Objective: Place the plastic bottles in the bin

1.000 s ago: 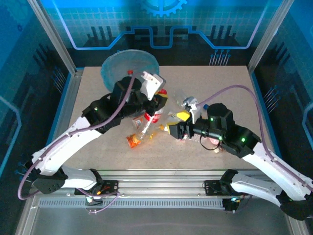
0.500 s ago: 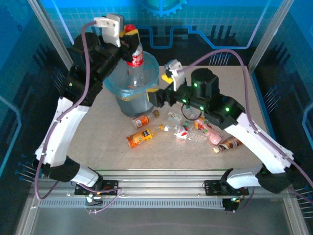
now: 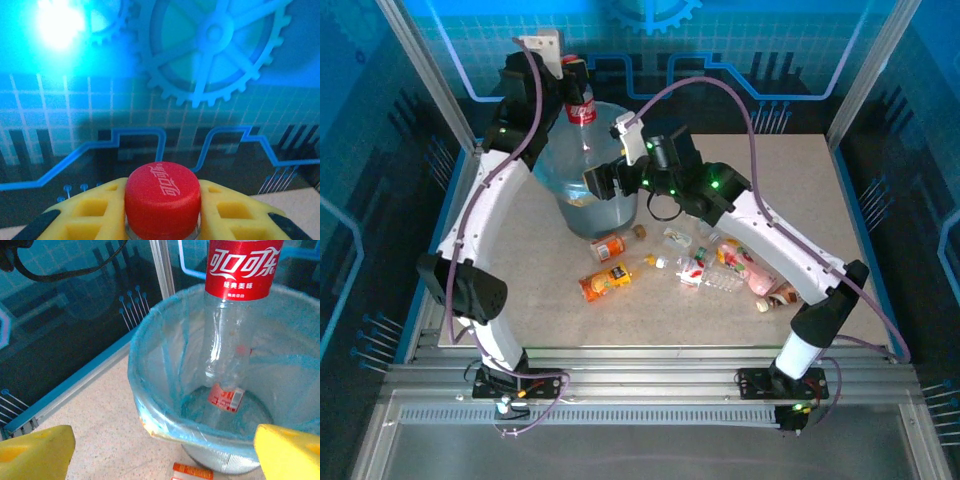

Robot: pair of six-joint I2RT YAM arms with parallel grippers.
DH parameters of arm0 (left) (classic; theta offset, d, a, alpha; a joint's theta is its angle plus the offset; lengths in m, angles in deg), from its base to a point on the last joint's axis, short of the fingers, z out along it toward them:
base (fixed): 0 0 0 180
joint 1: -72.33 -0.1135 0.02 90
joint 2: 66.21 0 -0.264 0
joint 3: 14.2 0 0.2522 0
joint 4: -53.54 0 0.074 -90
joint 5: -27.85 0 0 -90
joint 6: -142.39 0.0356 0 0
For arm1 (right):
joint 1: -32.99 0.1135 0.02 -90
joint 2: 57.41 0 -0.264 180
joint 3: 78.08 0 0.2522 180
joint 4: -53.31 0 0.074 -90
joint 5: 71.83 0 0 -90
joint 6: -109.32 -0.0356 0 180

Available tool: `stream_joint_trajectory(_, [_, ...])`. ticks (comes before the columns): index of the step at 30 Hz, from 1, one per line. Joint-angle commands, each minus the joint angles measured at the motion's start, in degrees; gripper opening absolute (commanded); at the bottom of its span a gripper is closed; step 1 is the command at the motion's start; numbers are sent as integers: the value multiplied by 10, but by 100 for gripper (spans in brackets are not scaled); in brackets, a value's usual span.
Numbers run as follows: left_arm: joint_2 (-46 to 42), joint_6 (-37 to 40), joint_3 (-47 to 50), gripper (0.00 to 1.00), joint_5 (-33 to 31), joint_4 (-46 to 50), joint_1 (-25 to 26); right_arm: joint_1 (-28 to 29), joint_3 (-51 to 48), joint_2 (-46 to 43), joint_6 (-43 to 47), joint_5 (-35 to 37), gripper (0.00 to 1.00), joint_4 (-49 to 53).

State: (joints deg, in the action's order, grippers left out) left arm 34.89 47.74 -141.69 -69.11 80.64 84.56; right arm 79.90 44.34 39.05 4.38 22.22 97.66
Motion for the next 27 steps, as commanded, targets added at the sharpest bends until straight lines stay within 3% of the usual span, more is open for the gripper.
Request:
stream_joint_trajectory(1, [0,-19,33,0,30,-56,-4,3,-11,-18,-20,1,93,9])
stream_joint_trajectory(14, [47,-72,85,6,136,-100,-7,-7,-147,-111,-42,37,93,-22])
stream_joint_trajectory(16, [55,-76,86,16,143,-101,-7,-9,-163,-124,-45,42,93,-27])
stream_joint_trajectory(18, [59,-81,90,34,148,-103,-7,-10,-174,-136,-47,45,92,-30])
stream_joint_trajectory(22, [61,-85,93,55,150,-105,-7,-15,-185,-147,-50,47,92,-32])
stream_joint_trajectory(27, [57,-88,89,64,150,-103,-7,-17,-188,-149,-51,46,92,-31])
